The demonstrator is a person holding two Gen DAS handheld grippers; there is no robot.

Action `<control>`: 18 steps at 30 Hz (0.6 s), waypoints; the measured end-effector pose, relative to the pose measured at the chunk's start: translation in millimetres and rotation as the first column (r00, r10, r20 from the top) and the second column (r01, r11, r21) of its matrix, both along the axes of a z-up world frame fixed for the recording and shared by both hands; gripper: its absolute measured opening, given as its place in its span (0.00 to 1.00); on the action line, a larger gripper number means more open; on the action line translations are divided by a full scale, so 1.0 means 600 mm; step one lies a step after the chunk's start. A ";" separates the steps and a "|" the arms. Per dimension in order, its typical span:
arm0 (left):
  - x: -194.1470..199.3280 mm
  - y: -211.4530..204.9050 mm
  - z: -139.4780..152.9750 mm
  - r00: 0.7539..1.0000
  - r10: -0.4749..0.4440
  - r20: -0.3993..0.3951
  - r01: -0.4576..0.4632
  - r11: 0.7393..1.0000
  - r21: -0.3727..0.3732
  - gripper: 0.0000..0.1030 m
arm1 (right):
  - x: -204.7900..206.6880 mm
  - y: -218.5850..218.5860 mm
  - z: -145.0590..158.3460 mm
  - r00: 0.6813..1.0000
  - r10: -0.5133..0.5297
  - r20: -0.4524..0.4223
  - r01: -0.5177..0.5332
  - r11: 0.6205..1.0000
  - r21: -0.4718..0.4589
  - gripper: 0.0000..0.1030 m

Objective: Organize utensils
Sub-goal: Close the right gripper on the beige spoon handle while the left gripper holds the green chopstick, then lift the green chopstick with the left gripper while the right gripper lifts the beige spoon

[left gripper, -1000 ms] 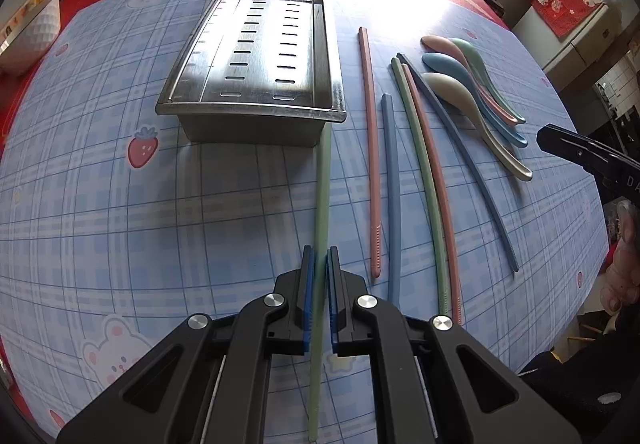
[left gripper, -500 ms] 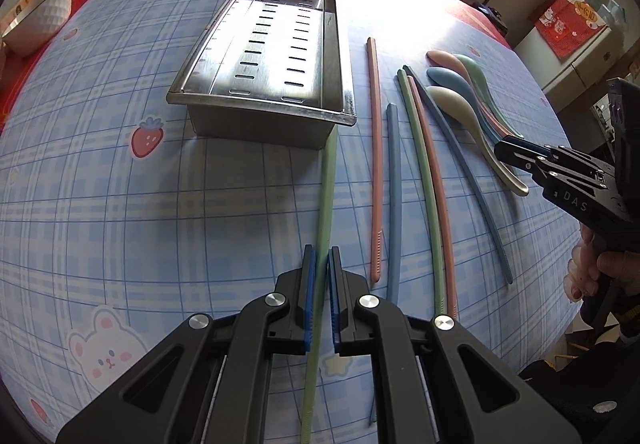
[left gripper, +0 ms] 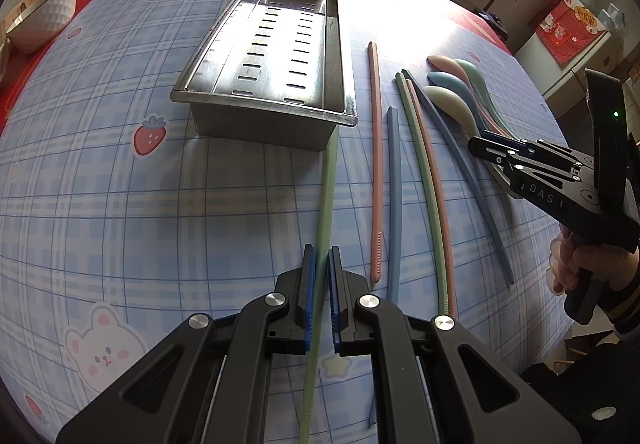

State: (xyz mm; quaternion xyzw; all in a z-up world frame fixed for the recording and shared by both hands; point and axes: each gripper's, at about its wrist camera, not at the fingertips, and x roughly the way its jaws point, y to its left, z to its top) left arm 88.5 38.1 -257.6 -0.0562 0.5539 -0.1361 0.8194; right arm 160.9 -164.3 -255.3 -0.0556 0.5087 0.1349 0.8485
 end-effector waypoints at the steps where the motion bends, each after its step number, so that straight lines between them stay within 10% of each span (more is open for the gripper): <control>1: 0.000 0.000 0.000 1.000 0.000 0.000 0.000 1.000 0.001 0.08 | 0.001 -0.003 -0.001 1.000 -0.007 -0.007 0.007 1.000 0.016 0.17; 18: 0.005 -0.009 0.002 1.000 -0.005 -0.003 0.005 1.000 0.026 0.08 | -0.026 -0.060 -0.005 0.979 -0.134 -0.157 0.169 0.956 0.241 0.16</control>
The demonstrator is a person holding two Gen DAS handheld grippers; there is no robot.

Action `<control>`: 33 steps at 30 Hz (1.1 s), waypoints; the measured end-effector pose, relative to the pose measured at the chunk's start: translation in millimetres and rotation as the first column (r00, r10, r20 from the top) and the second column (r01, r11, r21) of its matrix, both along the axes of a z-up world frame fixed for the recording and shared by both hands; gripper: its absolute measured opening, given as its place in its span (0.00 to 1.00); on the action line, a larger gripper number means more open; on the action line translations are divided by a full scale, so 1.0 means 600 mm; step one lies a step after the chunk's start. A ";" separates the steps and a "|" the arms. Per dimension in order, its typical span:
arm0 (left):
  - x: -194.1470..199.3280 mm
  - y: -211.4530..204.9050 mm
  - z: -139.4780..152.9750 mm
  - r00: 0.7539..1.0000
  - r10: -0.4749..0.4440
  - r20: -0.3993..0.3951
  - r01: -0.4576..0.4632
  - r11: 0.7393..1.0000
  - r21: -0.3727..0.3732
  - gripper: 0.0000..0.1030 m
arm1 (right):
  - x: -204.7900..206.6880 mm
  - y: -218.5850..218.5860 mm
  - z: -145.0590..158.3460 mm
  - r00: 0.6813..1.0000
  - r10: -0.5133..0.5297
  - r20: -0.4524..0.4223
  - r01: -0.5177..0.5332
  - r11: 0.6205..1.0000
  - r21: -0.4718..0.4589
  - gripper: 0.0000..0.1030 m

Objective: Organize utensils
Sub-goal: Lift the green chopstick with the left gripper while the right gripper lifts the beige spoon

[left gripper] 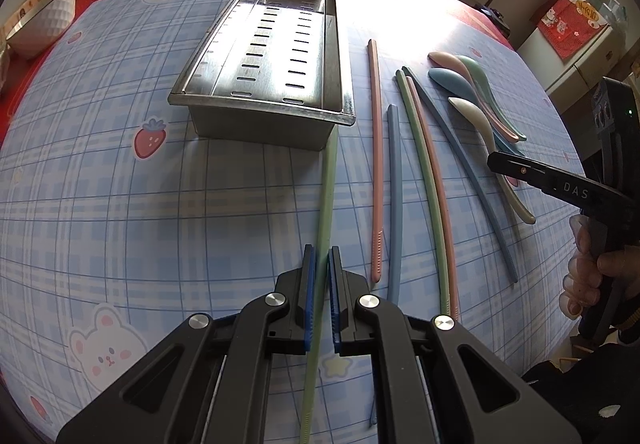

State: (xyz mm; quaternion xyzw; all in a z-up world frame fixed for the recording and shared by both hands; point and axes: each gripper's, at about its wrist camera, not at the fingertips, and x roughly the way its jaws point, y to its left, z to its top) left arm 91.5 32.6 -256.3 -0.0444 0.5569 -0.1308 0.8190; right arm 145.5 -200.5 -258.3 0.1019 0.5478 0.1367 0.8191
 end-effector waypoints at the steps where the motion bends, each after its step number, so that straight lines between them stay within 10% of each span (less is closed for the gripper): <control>1: 0.000 -0.001 0.000 1.000 0.000 0.000 0.000 1.000 0.001 0.08 | -0.001 -0.003 0.000 1.000 -0.005 -0.001 0.005 1.000 0.002 0.16; 33: -0.005 -0.006 0.000 1.000 0.003 0.014 -0.004 1.000 0.025 0.08 | 0.032 0.031 0.004 0.993 0.072 0.090 -0.052 0.976 -0.211 0.19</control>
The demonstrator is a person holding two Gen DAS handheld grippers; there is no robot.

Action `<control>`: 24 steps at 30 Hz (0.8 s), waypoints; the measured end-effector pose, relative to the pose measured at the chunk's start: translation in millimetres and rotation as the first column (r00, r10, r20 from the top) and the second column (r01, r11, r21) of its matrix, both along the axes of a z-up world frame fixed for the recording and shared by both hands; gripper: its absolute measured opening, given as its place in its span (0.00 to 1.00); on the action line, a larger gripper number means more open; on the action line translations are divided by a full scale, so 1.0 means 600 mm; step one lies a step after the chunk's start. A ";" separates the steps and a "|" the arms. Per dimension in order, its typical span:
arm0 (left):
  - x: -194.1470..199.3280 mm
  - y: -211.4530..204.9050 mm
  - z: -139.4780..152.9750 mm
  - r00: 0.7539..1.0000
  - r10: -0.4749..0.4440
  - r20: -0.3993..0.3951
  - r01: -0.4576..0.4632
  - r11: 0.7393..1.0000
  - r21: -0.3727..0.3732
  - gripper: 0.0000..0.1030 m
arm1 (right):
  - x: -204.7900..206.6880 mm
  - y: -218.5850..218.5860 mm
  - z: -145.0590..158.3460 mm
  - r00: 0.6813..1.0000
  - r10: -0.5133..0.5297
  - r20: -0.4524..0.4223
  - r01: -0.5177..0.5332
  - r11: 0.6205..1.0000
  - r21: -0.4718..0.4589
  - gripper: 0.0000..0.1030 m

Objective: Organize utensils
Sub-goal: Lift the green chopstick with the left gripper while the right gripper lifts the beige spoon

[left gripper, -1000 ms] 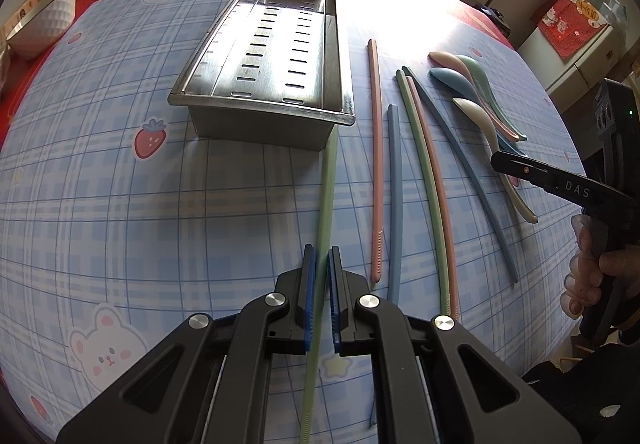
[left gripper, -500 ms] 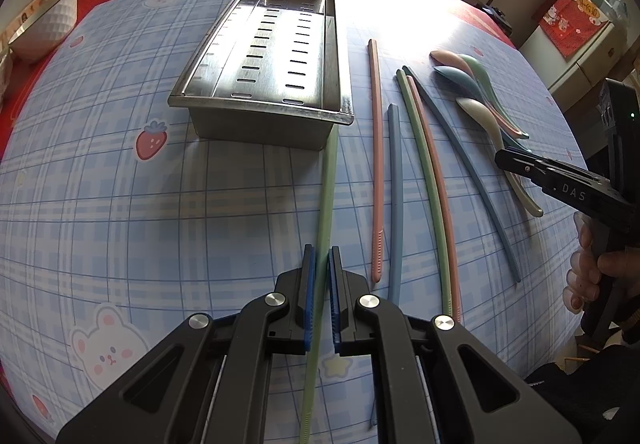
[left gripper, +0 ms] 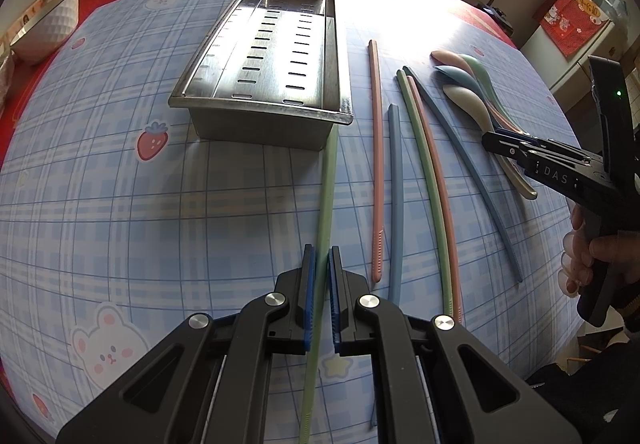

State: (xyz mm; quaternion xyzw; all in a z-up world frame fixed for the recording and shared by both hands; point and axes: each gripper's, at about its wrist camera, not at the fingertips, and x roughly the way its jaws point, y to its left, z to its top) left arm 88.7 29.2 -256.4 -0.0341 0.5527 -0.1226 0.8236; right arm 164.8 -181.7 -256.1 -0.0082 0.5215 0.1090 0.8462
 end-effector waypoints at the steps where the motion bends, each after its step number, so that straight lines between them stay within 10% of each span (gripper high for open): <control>1: 0.000 0.000 0.000 1.000 0.000 0.000 0.000 1.000 0.000 0.08 | 0.003 0.002 0.000 1.000 0.002 0.003 -0.002 1.000 -0.001 0.19; 24: 0.005 -0.014 0.000 0.999 -0.034 0.013 0.033 0.998 0.057 0.06 | -0.046 -0.016 0.006 0.999 -0.024 -0.036 0.029 0.989 0.147 0.17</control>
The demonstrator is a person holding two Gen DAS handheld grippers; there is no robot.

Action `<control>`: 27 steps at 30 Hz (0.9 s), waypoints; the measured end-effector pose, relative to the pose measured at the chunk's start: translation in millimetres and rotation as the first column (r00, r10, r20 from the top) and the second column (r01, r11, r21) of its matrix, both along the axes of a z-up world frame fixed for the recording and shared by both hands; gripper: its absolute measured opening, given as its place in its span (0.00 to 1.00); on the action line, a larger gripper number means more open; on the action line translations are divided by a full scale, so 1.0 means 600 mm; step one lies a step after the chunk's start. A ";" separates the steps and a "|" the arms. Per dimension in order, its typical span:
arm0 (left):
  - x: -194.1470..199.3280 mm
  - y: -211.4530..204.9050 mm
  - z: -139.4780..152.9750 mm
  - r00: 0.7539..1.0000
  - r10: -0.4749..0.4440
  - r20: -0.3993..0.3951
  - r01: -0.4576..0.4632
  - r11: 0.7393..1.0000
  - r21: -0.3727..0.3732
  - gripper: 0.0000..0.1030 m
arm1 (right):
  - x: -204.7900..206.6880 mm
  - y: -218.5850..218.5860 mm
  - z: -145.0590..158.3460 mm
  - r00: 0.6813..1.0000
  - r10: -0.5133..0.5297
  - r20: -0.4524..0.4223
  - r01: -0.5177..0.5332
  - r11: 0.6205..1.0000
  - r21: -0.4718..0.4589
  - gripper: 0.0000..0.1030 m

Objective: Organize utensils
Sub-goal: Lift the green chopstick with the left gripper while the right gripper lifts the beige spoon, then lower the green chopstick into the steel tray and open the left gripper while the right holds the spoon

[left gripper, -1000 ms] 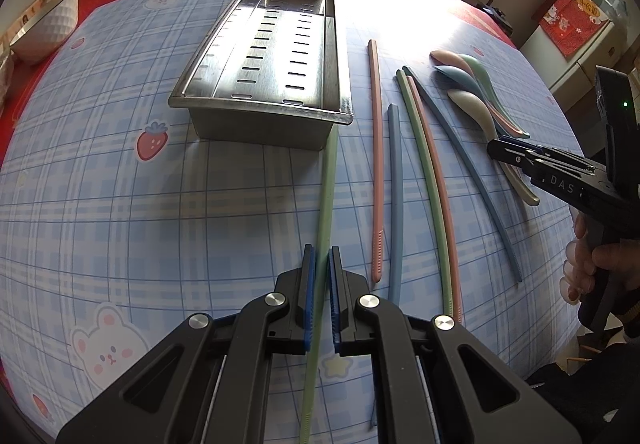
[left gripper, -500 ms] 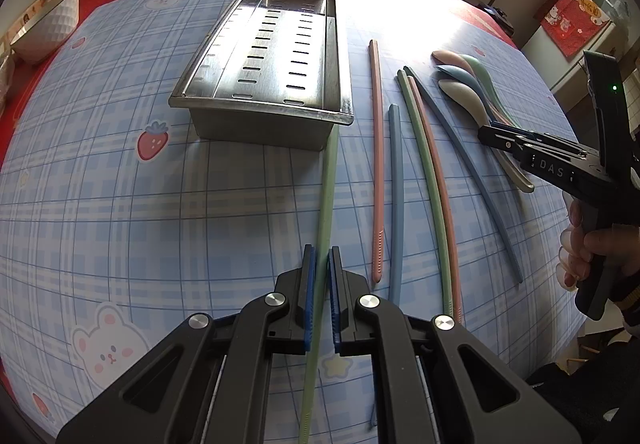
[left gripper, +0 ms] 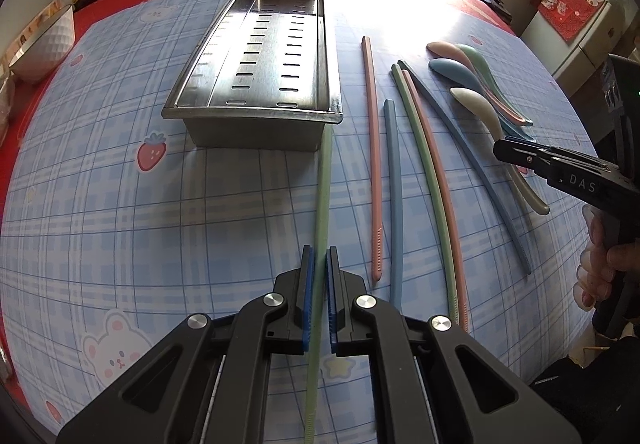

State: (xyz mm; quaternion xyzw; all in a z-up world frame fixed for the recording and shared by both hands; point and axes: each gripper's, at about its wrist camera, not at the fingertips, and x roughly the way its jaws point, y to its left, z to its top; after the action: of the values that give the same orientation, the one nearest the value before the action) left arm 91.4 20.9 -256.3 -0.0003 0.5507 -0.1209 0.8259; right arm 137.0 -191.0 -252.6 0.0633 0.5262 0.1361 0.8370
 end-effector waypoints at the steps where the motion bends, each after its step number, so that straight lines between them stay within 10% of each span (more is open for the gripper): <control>1: 0.002 0.002 0.001 1.000 0.001 -0.007 -0.001 1.000 -0.008 0.06 | -0.002 -0.001 0.004 1.000 -0.002 0.004 0.002 1.000 0.008 0.17; 27: 0.050 0.001 0.118 0.996 -0.056 0.073 0.065 0.990 -0.126 0.05 | 0.010 -0.048 0.040 0.993 -0.113 0.027 0.111 0.991 0.077 0.17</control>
State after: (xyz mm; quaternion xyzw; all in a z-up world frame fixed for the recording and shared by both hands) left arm 121.2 21.7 -185.8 -0.0326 0.5128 -0.1809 0.8386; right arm 143.2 -219.6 -228.6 0.1223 0.5032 0.1096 0.8484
